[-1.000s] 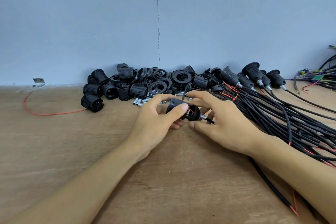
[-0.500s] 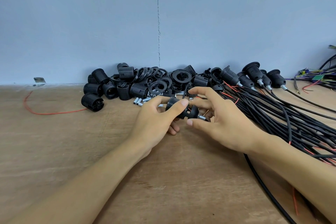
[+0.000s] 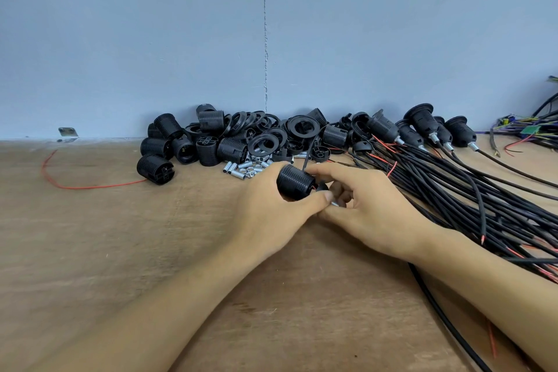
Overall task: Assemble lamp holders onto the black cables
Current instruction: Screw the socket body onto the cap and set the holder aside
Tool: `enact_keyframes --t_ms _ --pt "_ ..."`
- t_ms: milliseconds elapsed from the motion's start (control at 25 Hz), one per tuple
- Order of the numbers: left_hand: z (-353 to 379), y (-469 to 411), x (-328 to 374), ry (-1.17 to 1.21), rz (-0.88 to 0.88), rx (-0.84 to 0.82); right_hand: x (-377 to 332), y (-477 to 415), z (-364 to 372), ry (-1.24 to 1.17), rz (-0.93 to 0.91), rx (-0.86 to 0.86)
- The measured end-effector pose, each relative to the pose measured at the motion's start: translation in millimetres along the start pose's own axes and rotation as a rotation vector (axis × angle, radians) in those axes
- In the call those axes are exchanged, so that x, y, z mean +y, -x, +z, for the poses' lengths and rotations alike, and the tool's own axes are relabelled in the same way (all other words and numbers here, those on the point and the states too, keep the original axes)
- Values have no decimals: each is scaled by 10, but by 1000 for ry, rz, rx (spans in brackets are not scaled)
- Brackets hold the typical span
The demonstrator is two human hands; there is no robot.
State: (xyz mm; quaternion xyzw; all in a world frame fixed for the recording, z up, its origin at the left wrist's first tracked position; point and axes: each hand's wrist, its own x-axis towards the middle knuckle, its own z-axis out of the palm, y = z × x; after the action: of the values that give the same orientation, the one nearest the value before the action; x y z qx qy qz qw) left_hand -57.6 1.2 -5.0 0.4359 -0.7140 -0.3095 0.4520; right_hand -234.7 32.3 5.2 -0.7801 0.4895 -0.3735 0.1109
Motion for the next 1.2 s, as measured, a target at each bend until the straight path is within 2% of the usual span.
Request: enact_keyframes --t_ms 280,640,1000,1200 --pt "54 13 19 -118 10 61 -46 8 13 50 -50 -20" --pt "42 5 -5 -111 29 89 -98 32 20 -38 -28 -63" --pt "124 42 -18 -114 87 167 -55 38 55 -23 -13 28" --pt "138 28 -25 -79 62 145 -27 19 64 -10 0 34"
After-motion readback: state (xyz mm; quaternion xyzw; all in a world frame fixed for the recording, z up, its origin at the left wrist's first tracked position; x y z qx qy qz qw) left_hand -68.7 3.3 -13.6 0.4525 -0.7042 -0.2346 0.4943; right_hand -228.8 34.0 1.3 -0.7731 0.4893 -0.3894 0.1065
